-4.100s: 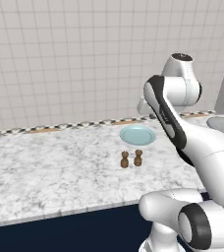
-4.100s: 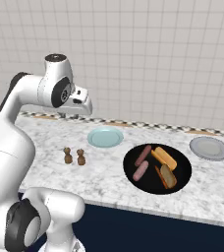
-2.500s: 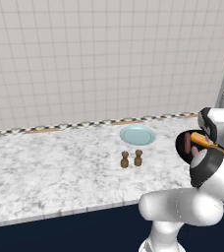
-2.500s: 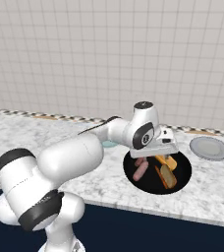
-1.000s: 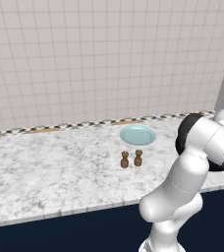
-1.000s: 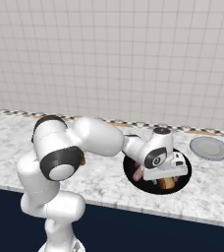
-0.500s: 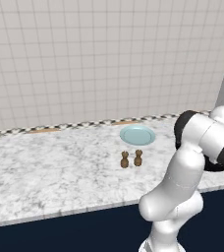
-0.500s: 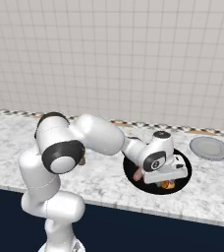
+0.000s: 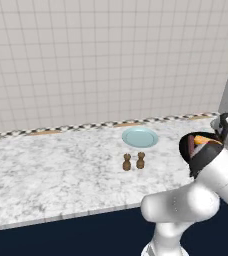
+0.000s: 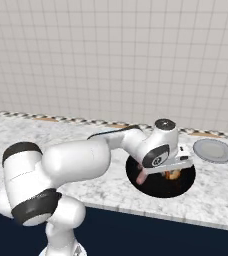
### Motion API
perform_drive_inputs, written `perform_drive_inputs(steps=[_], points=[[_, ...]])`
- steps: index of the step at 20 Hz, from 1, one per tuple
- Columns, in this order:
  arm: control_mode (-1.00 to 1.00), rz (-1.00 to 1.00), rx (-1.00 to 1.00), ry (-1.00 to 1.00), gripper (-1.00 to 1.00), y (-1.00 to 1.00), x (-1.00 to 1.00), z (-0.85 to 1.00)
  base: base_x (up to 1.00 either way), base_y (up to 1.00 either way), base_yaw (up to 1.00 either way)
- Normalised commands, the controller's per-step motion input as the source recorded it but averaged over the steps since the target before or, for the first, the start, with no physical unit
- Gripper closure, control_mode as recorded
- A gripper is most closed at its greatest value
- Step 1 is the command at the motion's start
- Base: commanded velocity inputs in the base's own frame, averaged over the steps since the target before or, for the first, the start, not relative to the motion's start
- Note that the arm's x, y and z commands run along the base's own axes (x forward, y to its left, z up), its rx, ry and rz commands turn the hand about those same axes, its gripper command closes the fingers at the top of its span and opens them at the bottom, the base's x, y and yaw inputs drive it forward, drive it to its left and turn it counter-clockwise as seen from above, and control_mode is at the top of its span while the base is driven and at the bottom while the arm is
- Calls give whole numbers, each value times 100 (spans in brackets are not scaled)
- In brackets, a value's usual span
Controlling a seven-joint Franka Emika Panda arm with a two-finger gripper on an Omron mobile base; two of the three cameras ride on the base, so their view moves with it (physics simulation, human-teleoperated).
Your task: Place one bun and one sausage from the bowl on each plate.
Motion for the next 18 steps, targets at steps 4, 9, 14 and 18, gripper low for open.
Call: perform_drive_inputs(steps=[4, 9, 14, 18], points=[[-100, 13, 0, -20, 100, 100, 17, 91, 0, 0, 0], [-100, 18, -3, 1, 100, 100, 85, 53, 0, 0, 0], [-100, 16, -3, 16, 100, 100, 100, 7, 0, 0, 0], [-100, 12, -4, 20, 100, 100, 100, 0, 0, 0, 0]])
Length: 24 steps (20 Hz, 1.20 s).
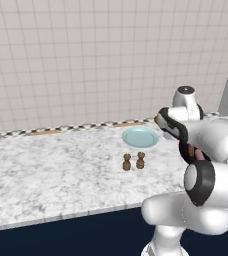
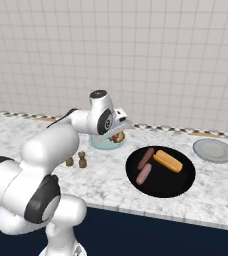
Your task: Place one bun and one sausage from the bowl on each plate.
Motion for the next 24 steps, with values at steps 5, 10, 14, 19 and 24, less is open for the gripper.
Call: perform_drive_inputs(steps=[5, 10, 14, 19, 24], points=[[-100, 12, 2, 19, 100, 77, 100, -11, 0, 0, 0], [-100, 13, 17, 1, 100, 47, 94, -38, 0, 0, 0], [-100, -1, 1, 8, 100, 36, 22, -67, 0, 0, 0], [-100, -2, 2, 6, 100, -1, 0, -44, 0, 0, 0], [-100, 0, 0, 0, 100, 10, 5, -32, 0, 0, 0]])
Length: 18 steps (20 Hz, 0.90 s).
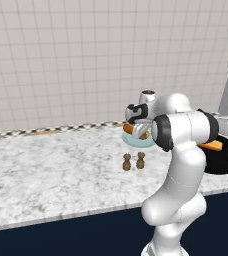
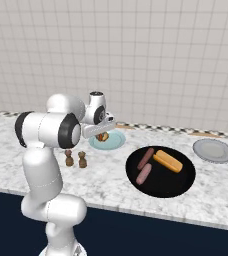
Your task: Place one bun and one sausage from the bowl on each plate.
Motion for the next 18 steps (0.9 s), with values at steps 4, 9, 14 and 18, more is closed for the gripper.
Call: perform_drive_inputs(steps=[4, 9, 14, 18], points=[[-100, 0, 0, 0, 100, 0, 15, -23, 0, 0, 0], [-100, 0, 0, 0, -100, 0, 5, -24, 0, 0, 0], [-100, 0, 0, 0, -100, 0, 0, -10, 0, 0, 0], [-100, 0, 0, 0, -100, 0, 0, 6, 0, 0, 0]])
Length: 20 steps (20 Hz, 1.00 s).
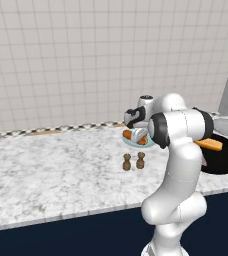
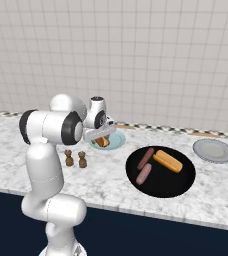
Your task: Place one bun and one sausage from the bowl on each plate.
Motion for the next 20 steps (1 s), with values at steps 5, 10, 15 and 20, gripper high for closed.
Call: perform_drive_inputs(steps=[5, 10, 15, 20], points=[[-100, 0, -4, -2, -100, -3, -7, 60, 0, 0, 0], [-100, -10, 0, -7, -100, -45, -35, 68, 0, 0, 0], [-100, -29, 12, 0, -100, -98, -61, 14, 0, 0, 0], [-100, -38, 14, 0, -100, -97, -92, 1, 0, 0, 0]])
